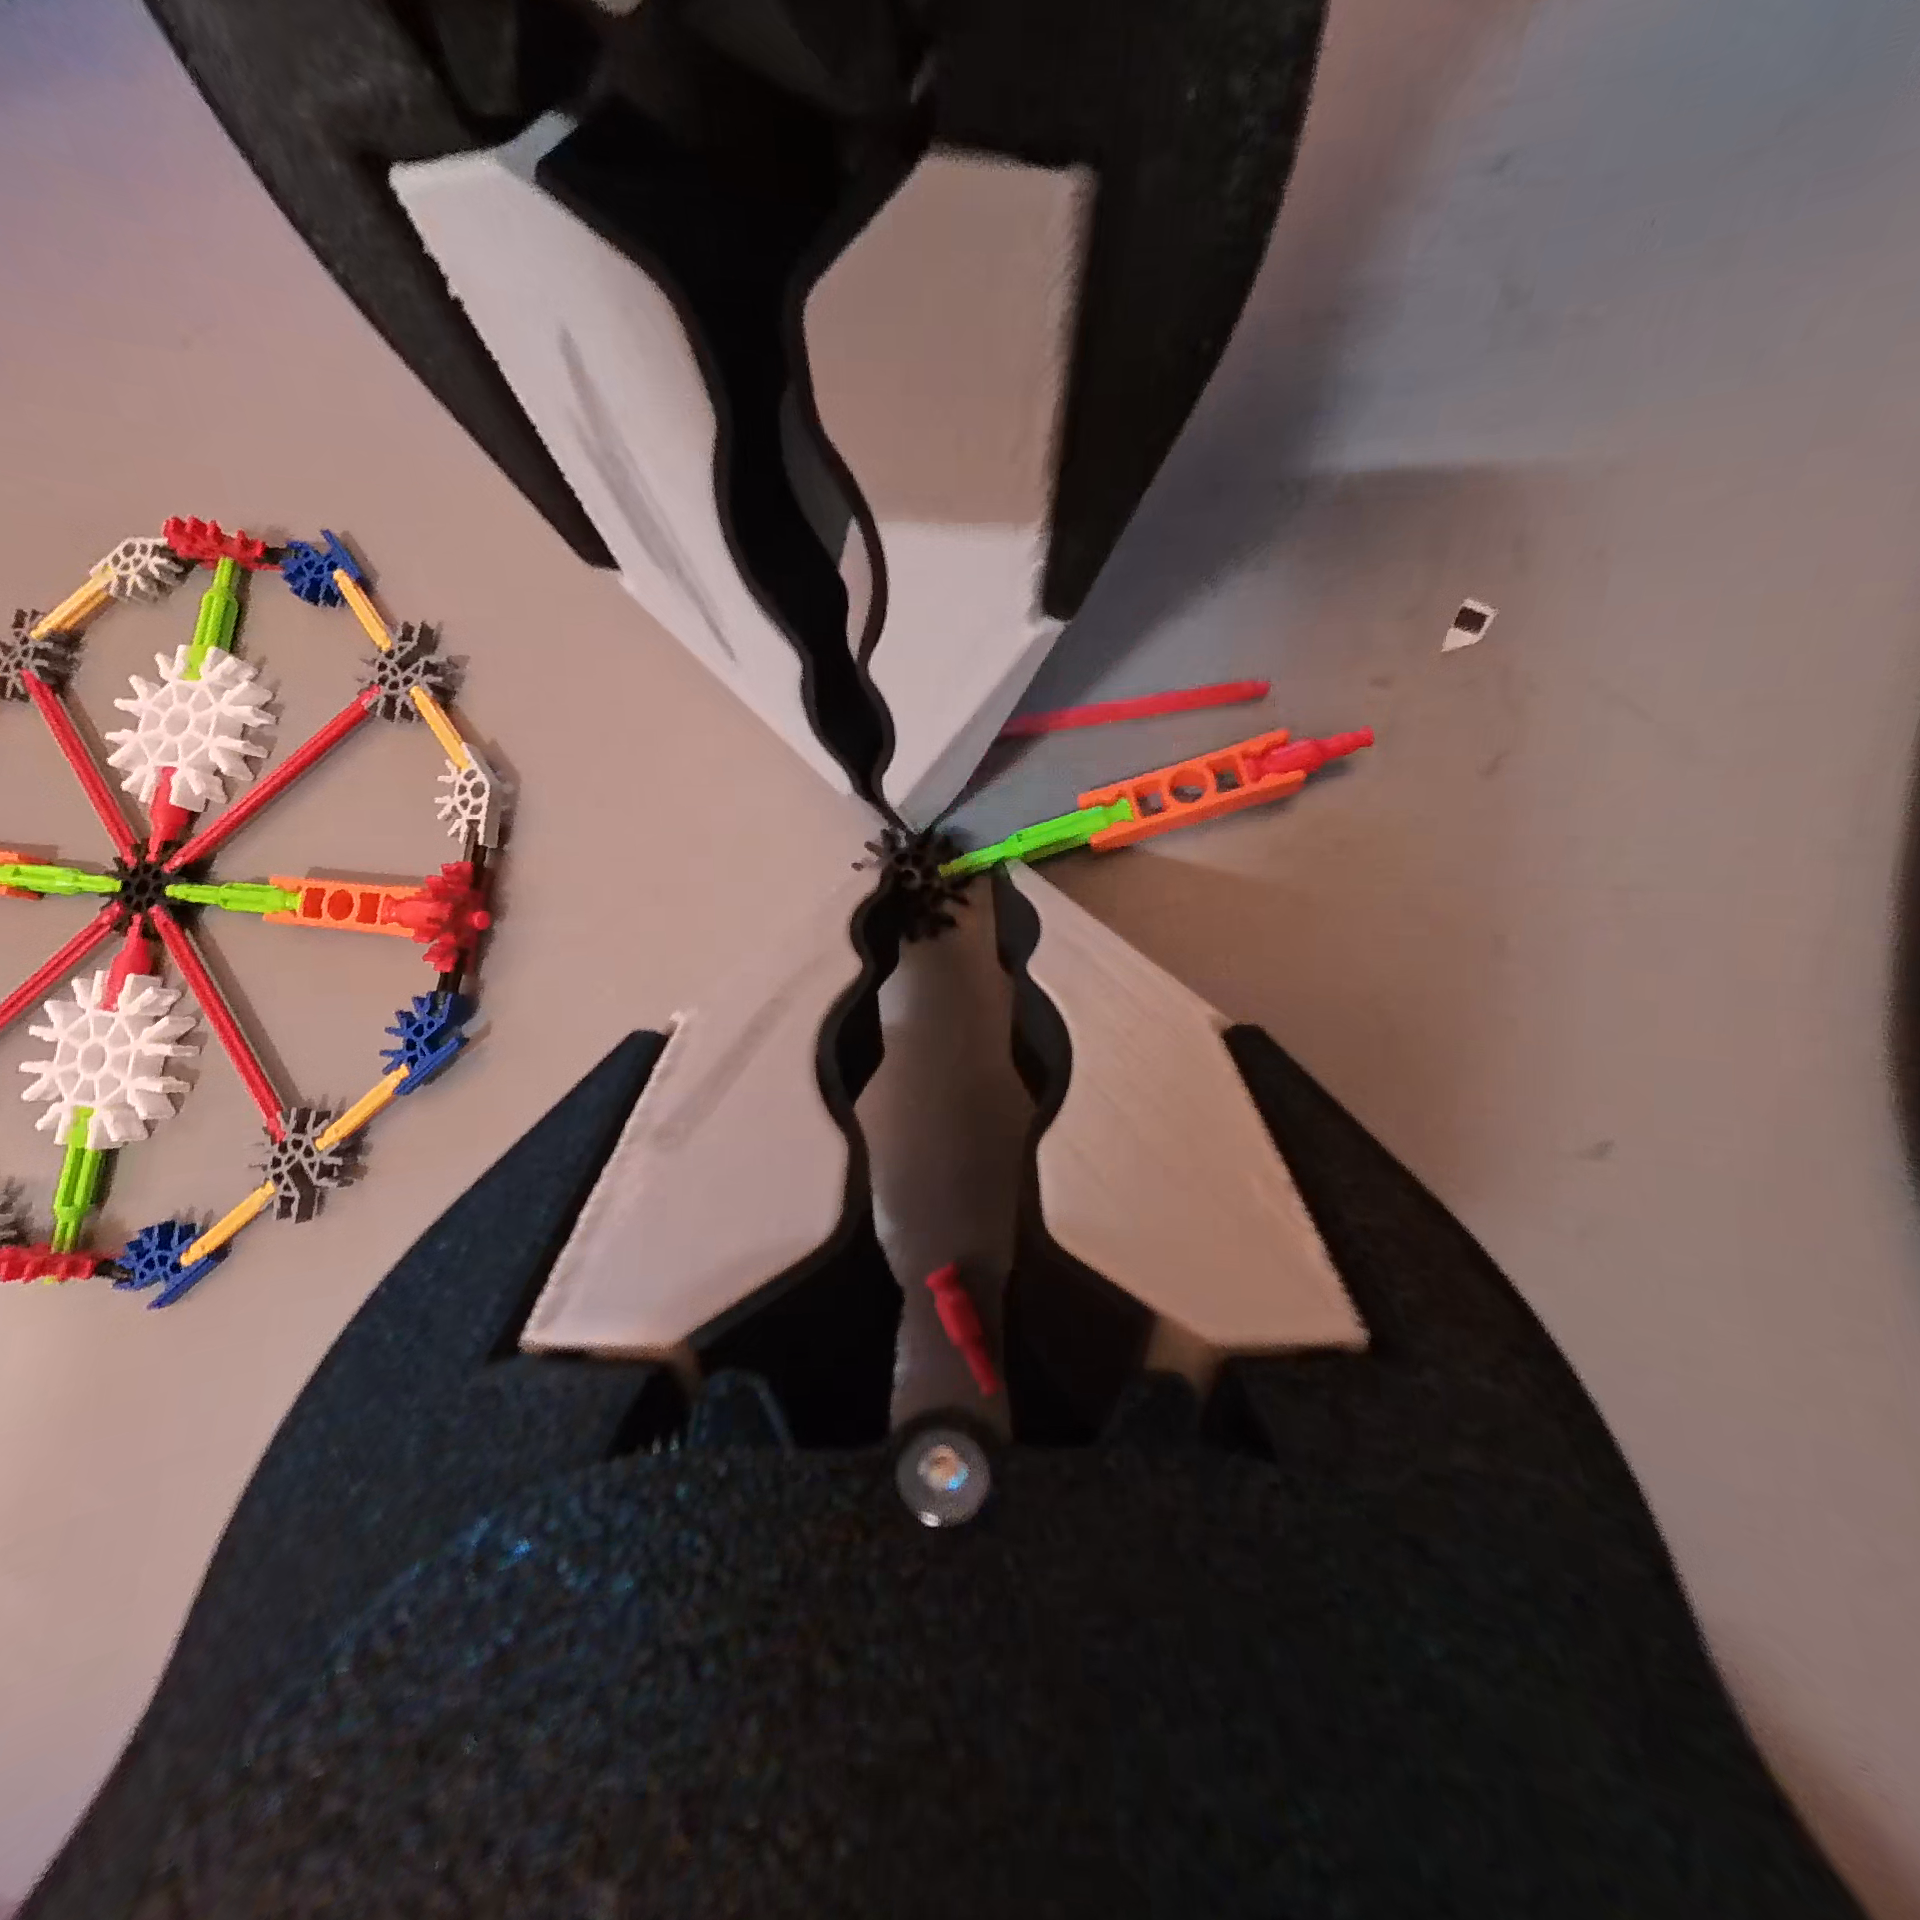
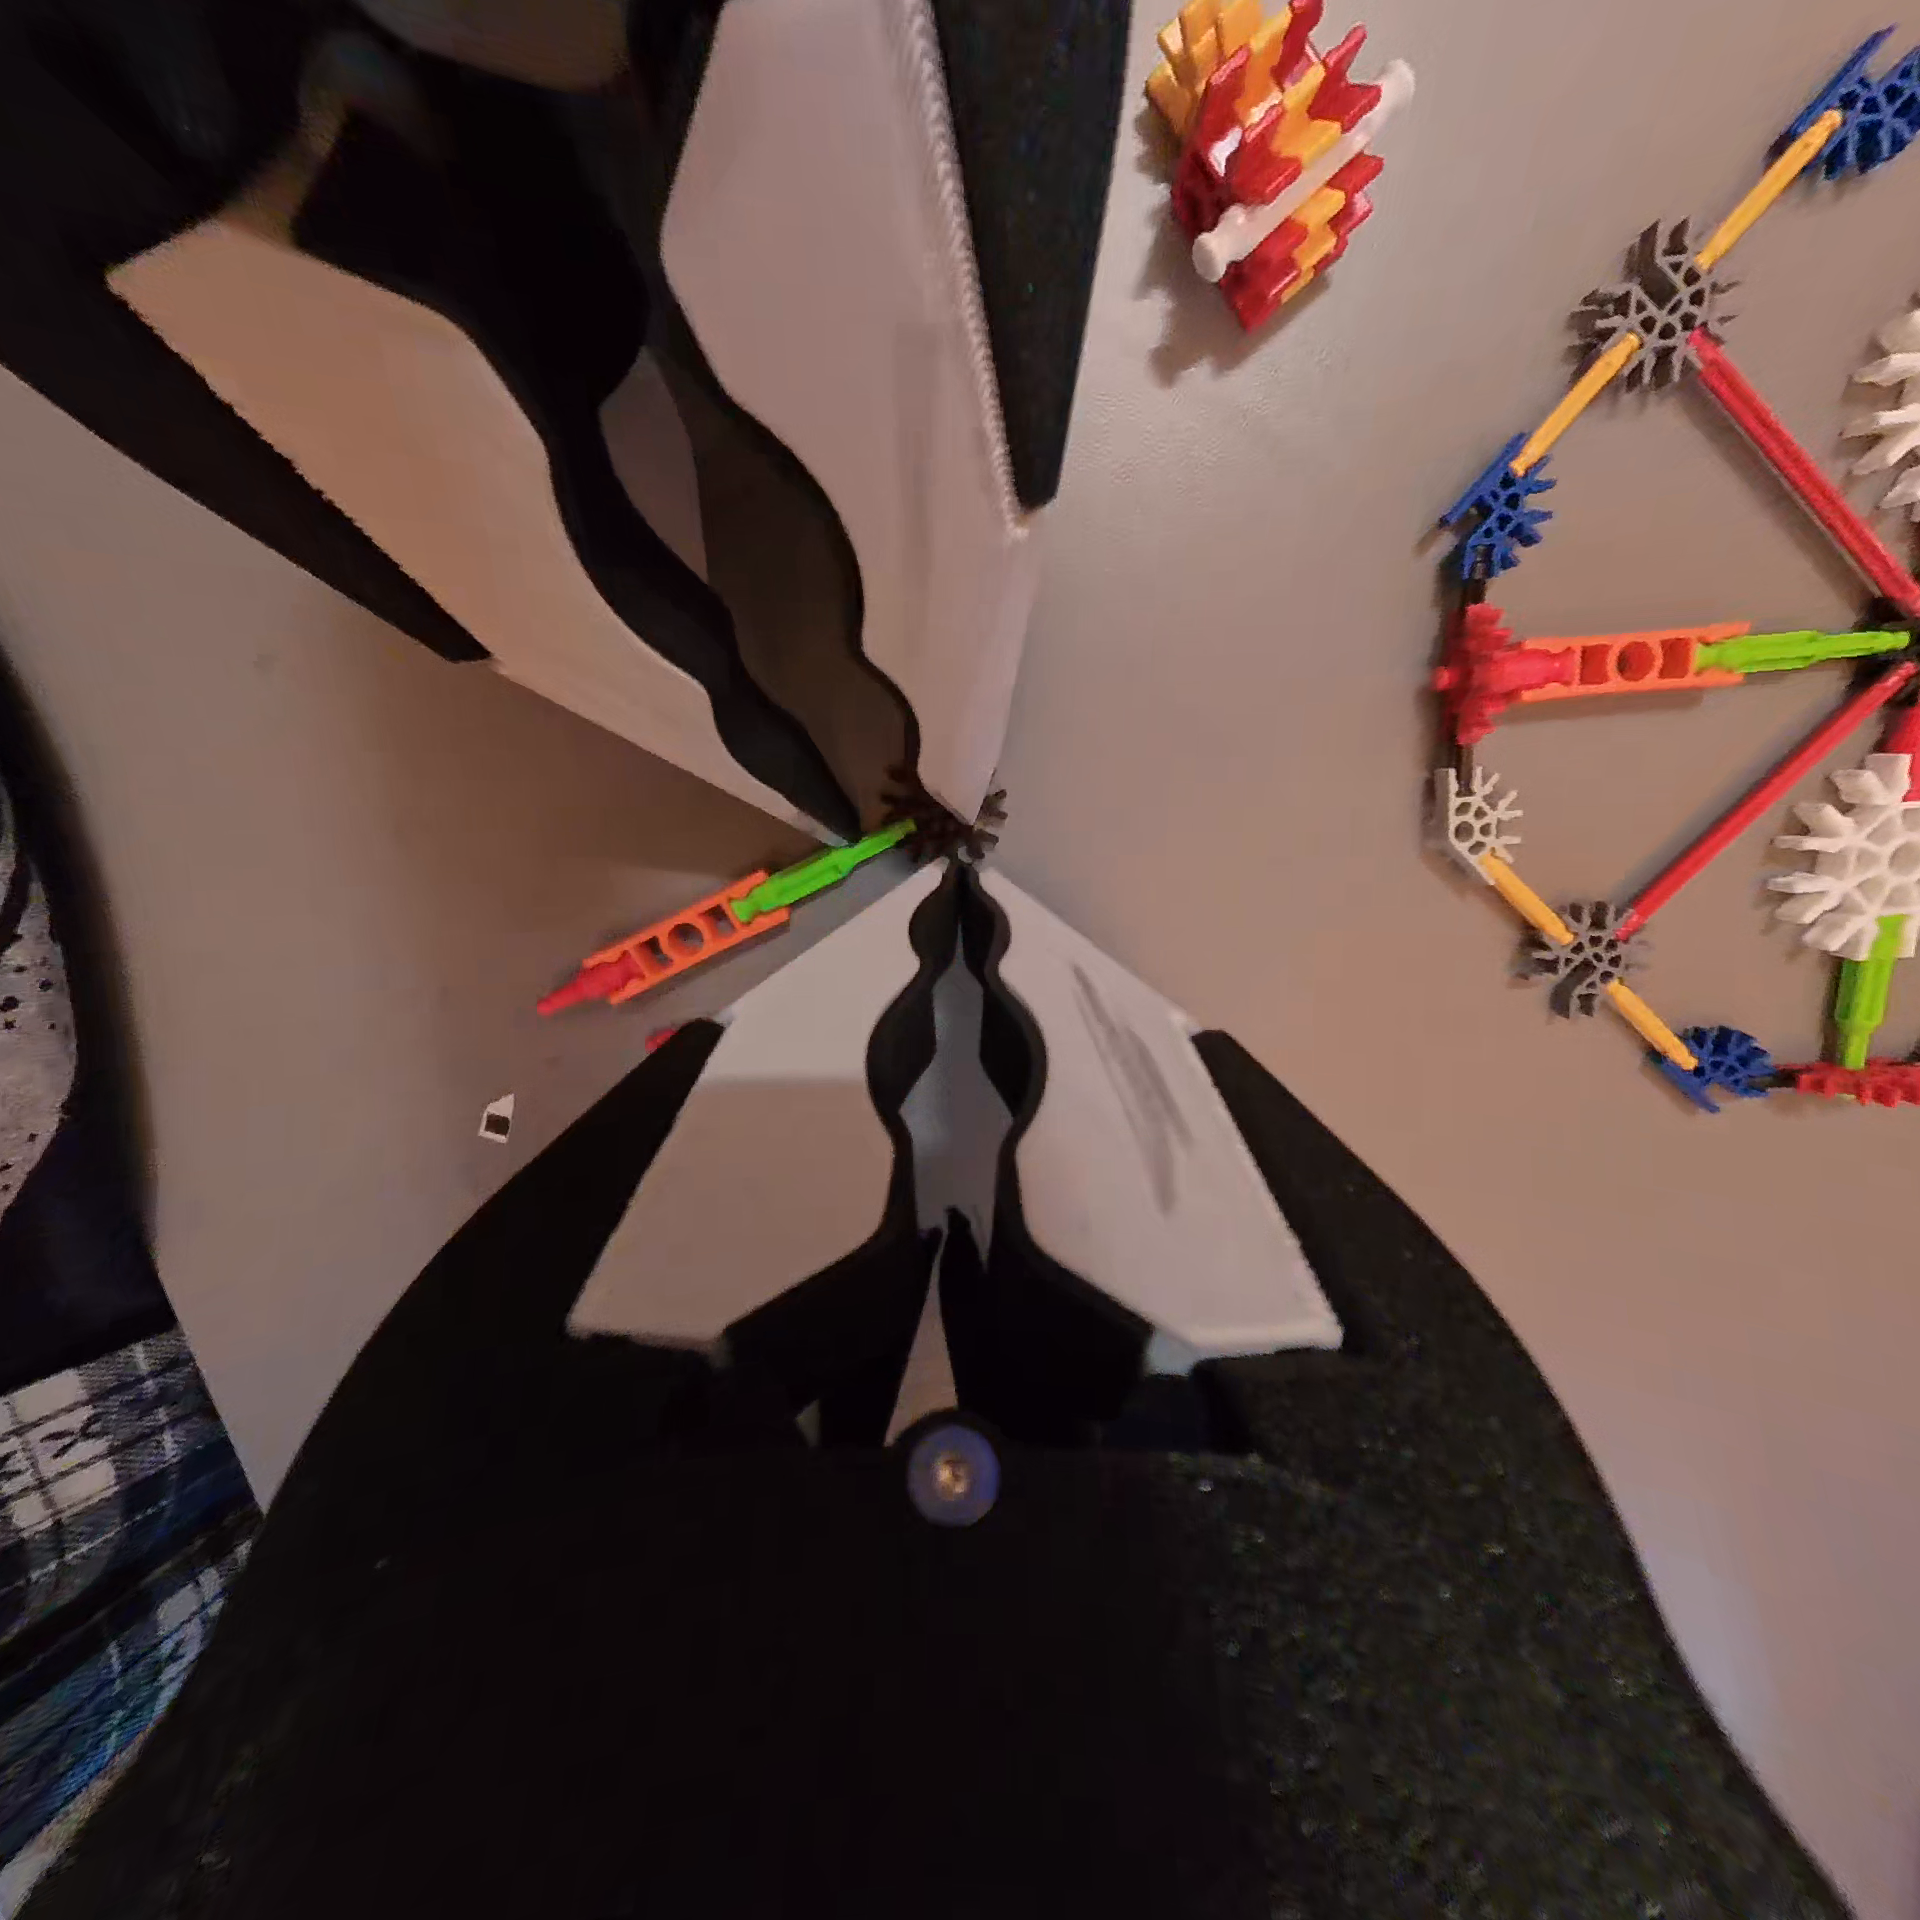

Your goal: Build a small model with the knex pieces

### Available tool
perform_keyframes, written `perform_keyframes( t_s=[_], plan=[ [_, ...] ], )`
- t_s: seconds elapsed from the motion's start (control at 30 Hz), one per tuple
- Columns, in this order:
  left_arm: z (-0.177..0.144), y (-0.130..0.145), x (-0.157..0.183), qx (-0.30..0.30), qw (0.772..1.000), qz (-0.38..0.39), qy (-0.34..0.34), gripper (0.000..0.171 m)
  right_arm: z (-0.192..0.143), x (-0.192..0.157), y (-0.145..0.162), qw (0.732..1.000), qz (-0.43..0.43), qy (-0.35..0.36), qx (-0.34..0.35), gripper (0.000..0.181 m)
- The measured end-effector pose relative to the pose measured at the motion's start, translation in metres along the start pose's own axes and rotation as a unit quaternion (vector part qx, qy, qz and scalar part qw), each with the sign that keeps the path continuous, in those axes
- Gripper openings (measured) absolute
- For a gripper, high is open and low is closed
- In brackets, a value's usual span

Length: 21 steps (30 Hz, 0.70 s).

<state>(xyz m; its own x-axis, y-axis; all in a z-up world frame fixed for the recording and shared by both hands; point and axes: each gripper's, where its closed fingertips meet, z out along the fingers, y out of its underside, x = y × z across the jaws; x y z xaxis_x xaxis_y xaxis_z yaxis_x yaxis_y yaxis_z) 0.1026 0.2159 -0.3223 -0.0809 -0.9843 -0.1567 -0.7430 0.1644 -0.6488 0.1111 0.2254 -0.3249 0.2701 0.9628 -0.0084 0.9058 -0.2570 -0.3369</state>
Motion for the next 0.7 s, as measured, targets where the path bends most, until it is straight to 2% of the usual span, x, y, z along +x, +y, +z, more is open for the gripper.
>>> perform_keyframes(
  t_s=[0.1, 0.2, 0.23, 0.27, 0.3, 0.43, 0.53, 0.6, 0.67, 0.7],
  plan=[
    [0.000, 0.000, 0.000, 0.001, 1.000, 0.002, -0.002, 0.017, 0.000, 0.001, -0.001, 1.000, -0.001, 0.006, 0.002, 0.000],
    [-0.001, 0.001, 0.000, -0.002, 1.000, 0.005, -0.005, 0.018, -0.011, 0.004, -0.005, 0.998, 0.036, 0.017, 0.051, 0.000],
    [-0.001, 0.001, 0.000, -0.002, 1.000, 0.006, -0.005, 0.018, -0.018, 0.007, -0.002, 0.997, 0.050, 0.031, 0.057, 0.003],
    [-0.002, 0.001, 0.002, -0.003, 1.000, 0.008, -0.002, 0.019, -0.026, 0.009, 0.002, 0.995, 0.066, 0.051, 0.062, 0.016],
    [-0.002, 0.001, 0.002, -0.004, 1.000, 0.008, -0.001, 0.021, -0.032, 0.007, 0.006, 0.992, 0.084, 0.057, 0.073, 0.018],
    [-0.003, 0.001, 0.001, -0.009, 1.000, 0.006, 0.000, 0.032, -0.027, -0.007, 0.033, 0.983, 0.154, 0.080, 0.067, 0.019],
    [-0.006, 0.000, 0.003, -0.008, 1.000, 0.009, 0.002, 0.035, -0.020, -0.006, 0.042, 0.975, 0.180, 0.107, 0.069, 0.020],
    [-0.008, -0.001, 0.002, -0.005, 1.000, 0.005, 0.001, 0.037, -0.017, -0.005, 0.044, 0.973, 0.188, 0.119, 0.067, 0.017],
    [-0.008, 0.001, 0.000, -0.009, 1.000, 0.005, -0.004, 0.038, -0.017, 0.000, 0.046, 0.969, 0.194, 0.136, 0.075, 0.003],
    [-0.008, 0.002, 0.000, -0.009, 1.000, 0.003, -0.002, 0.038, -0.017, 0.001, 0.047, 0.968, 0.197, 0.137, 0.080, 0.002]
  ],
)
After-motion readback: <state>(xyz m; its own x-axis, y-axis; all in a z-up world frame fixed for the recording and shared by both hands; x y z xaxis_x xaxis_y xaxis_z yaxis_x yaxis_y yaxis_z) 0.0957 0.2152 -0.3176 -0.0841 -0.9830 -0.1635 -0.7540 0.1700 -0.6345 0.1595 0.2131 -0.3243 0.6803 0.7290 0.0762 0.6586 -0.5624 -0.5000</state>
